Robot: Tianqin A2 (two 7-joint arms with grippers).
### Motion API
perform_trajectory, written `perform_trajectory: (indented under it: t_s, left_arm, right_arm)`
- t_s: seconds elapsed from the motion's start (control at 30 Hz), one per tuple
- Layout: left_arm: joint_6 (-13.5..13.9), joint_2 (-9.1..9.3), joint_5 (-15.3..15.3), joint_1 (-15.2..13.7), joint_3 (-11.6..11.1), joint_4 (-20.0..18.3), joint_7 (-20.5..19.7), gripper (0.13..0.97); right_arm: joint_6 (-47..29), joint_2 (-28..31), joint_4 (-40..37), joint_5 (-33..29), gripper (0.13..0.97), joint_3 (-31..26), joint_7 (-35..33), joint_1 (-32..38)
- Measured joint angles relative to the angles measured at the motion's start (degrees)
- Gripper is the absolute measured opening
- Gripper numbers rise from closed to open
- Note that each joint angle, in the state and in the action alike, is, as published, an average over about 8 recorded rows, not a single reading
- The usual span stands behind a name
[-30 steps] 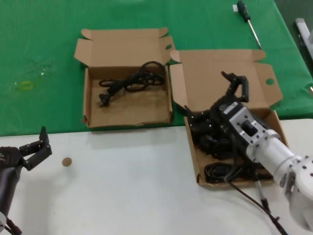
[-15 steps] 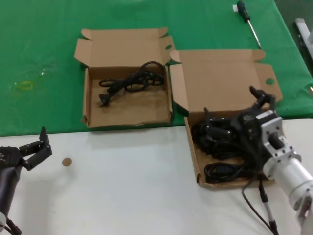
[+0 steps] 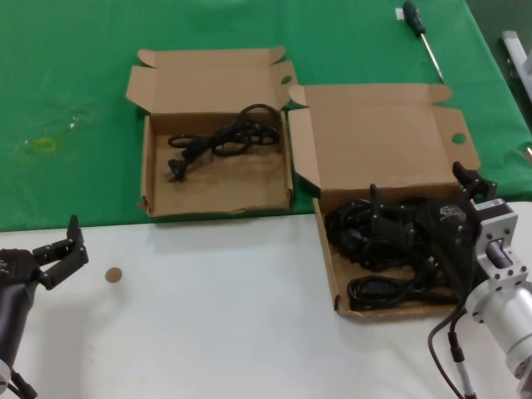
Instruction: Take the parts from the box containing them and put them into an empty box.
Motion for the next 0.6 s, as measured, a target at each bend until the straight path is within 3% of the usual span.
perform_trajectory:
  t_s: [0.6]
  left_arm:
    - [0.0, 0.0, 0.0, 0.0, 0.0, 0.0, 0.0, 0.966]
  right_arm:
    - [0.02, 0.0, 0.02, 0.0, 0.966, 0.01, 0.03, -0.02]
